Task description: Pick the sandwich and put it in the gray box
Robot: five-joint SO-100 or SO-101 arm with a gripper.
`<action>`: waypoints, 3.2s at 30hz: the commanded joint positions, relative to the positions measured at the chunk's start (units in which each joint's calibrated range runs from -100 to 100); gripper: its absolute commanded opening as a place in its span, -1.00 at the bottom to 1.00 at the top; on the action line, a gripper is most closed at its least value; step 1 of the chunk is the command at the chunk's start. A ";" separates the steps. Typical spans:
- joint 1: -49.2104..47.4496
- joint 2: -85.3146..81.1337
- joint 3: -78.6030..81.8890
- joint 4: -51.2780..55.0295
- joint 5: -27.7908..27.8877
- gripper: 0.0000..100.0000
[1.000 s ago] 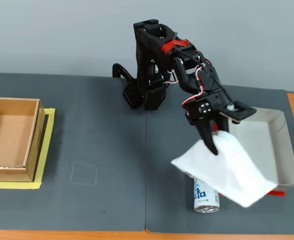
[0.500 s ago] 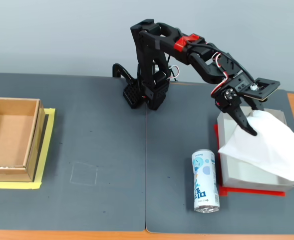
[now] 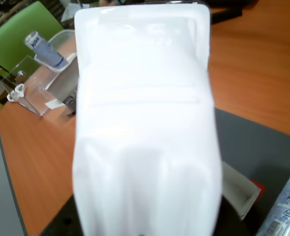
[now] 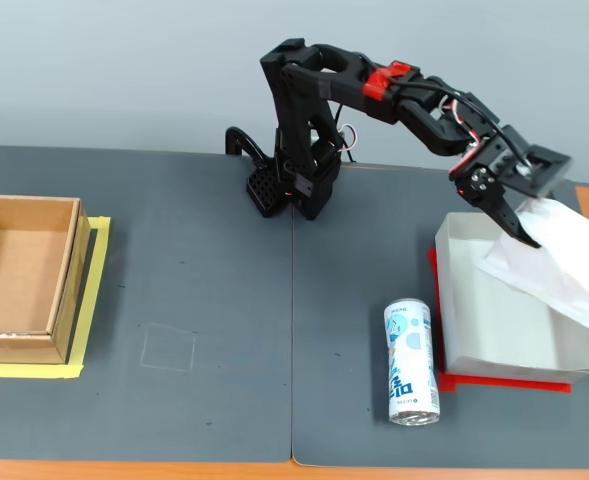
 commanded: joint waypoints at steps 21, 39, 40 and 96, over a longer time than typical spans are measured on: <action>-7.35 14.35 -2.38 -1.10 0.26 -0.96; -7.42 20.54 -5.72 -2.66 1.82 -0.57; -7.42 20.54 -5.72 -2.66 1.82 -0.53; 30.03 -18.63 18.34 7.41 5.42 -0.96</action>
